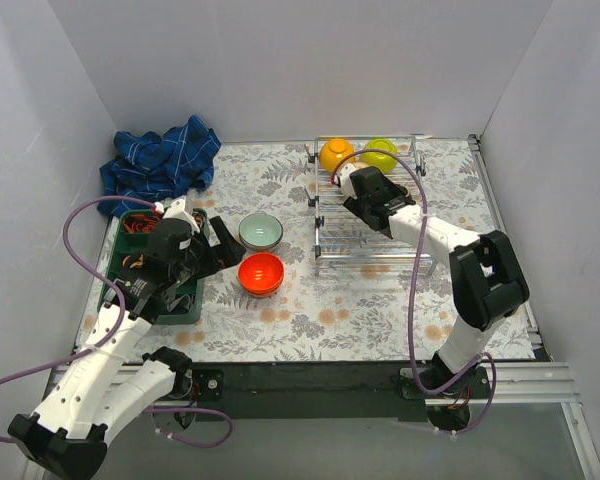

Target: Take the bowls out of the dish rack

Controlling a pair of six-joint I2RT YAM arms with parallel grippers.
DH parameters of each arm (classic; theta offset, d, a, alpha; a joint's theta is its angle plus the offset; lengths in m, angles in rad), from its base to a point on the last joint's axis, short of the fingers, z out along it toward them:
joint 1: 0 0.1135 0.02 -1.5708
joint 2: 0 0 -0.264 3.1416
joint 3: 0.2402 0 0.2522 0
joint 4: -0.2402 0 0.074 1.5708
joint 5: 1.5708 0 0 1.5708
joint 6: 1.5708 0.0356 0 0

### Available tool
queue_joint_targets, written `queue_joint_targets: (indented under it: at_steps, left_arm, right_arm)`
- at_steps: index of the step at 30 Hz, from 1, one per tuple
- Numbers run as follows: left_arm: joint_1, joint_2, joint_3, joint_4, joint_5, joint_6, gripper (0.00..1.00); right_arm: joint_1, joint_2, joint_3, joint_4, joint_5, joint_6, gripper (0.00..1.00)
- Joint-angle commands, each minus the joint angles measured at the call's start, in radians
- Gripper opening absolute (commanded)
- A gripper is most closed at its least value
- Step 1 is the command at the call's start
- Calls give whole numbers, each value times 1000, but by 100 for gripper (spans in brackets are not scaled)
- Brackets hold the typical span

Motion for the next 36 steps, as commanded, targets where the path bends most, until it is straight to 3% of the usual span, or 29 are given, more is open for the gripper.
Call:
queue_joint_targets:
  at_steps: [1, 10, 16, 24, 36]
  left_arm:
    - [-4, -10, -13, 59, 24, 22, 98]
    - [-4, 57, -41, 206, 123, 29, 98]
    - [-4, 142, -40, 315, 236, 47, 98]
    - [-24, 289, -41, 487, 304, 32, 98]
    - [-131, 471, 10, 709, 267, -39, 98]
  right_arm:
    - [26, -131, 61, -88, -49, 210, 18]
    - [26, -283, 93, -250, -246, 557, 17]
    - [26, -367, 69, -254, -433, 789, 17]
    - [24, -510, 0, -154, -596, 1023, 17]
    - [17, -671, -149, 50, -801, 1333, 17]
